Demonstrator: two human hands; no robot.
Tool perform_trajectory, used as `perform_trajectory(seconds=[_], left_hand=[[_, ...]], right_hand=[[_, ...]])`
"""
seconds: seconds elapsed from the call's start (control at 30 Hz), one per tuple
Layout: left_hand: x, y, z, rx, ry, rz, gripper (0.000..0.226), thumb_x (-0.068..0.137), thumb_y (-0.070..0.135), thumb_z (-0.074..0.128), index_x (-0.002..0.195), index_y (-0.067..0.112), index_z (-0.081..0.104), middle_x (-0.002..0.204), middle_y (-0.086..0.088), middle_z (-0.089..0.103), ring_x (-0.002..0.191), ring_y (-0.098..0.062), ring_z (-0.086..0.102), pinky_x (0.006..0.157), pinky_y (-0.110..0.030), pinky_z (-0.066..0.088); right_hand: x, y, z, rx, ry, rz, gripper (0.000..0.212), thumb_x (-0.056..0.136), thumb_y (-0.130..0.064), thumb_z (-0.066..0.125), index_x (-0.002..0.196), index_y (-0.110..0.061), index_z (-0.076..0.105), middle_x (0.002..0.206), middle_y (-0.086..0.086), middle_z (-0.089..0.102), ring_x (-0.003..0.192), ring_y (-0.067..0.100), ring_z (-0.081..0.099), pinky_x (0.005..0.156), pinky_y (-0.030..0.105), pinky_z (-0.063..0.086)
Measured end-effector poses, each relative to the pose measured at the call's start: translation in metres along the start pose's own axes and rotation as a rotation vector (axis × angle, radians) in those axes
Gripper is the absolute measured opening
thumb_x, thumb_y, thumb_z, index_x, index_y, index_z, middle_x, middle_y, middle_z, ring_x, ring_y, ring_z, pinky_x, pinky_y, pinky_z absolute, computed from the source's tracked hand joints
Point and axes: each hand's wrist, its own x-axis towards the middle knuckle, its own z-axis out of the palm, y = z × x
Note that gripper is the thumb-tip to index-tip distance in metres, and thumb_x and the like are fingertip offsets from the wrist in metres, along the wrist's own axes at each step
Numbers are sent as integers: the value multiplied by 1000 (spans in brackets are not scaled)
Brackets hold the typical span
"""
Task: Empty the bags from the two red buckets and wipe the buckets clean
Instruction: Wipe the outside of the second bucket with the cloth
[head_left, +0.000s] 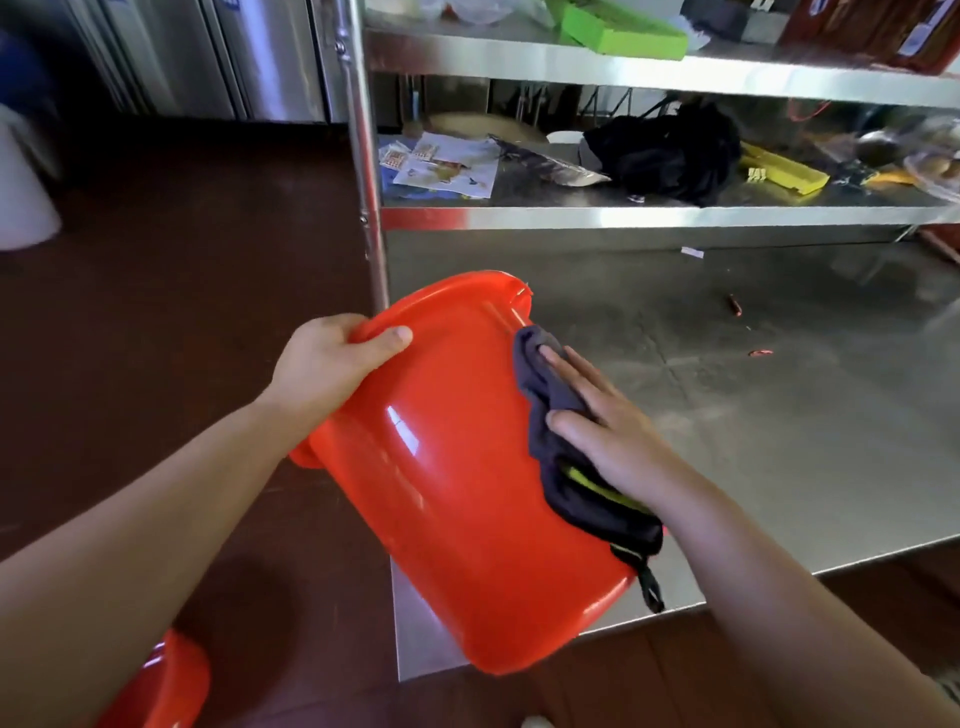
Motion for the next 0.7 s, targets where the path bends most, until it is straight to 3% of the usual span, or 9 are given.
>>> perform_trajectory(seconds=[0.1, 0.2, 0.23, 0.27, 0.33, 0.4, 0.5, 0.6, 0.7], left_hand=[[-15, -22, -13, -66, 42, -40, 49, 55, 68, 66, 78, 25, 68, 75, -5, 72, 75, -25, 70, 76, -50, 56], [-22, -31, -16, -67, 55, -11, 39, 60, 64, 68, 76, 29, 68, 71, 5, 72, 67, -12, 69, 73, -44, 58], [-21, -32, -16, -54, 60, -1, 37, 62, 63, 69, 76, 29, 68, 71, 6, 71, 67, -10, 69, 73, -43, 58], [-20, -31, -15, -36, 63, 7, 35, 64, 62, 68, 76, 30, 67, 71, 8, 71, 69, -9, 68, 74, -42, 58], [-19, -30, -15, -3, 63, 23, 36, 64, 65, 65, 77, 31, 66, 72, 9, 71, 71, -9, 68, 73, -40, 57], [-20, -30, -15, 20, 60, 38, 41, 63, 70, 59, 75, 31, 65, 70, 9, 69, 71, -12, 67, 71, -38, 56], [-18, -29, -14, 18, 46, 43, 64, 66, 80, 43, 77, 21, 67, 70, -1, 68, 72, -24, 65, 72, -43, 52], [-11, -23, -12, -86, 28, -25, 78, 66, 83, 36, 77, 11, 64, 70, -1, 66, 71, -22, 61, 78, -42, 50], [-10, -24, -12, -73, 66, -39, 71, 68, 80, 35, 58, 12, 54, 49, 11, 45, 53, -11, 41, 62, -36, 38]], right_hand=[[8, 13, -1, 351, -20, 100, 45, 90, -26, 51, 131, -44, 46, 137, -21, 48, 126, -2, 45, 104, 19, 34], [15, 18, -1, 439, -45, 284, 38, 97, -24, 49, 134, -20, 50, 96, -20, 60, 75, -14, 58, 58, 1, 43], [18, 15, 1, 459, -36, 303, 38, 96, -22, 49, 134, -17, 51, 88, -22, 64, 67, -14, 58, 54, 1, 42], [22, 8, 2, 475, -7, 308, 39, 94, -21, 50, 133, -20, 53, 86, -23, 68, 68, -12, 61, 59, 2, 43], [27, -8, 7, 367, 47, 265, 49, 85, -35, 52, 134, -36, 50, 115, -20, 65, 102, -6, 59, 92, 12, 40], [26, -24, 15, 76, 39, 138, 69, 72, -56, 44, 139, -51, 32, 148, -16, 39, 134, 7, 37, 113, 34, 27], [19, -49, 37, -414, 119, -53, 77, 70, -65, 32, 143, -53, 8, 159, -6, 11, 145, 18, 12, 113, 45, 17], [5, -73, 67, -717, 175, -282, 77, 72, -59, 39, 145, -44, 20, 159, 8, 9, 145, 32, 8, 113, 56, 14], [0, -79, 82, -811, 145, -437, 69, 77, -53, 39, 144, -41, 29, 159, 10, 13, 145, 35, 8, 112, 61, 12]])
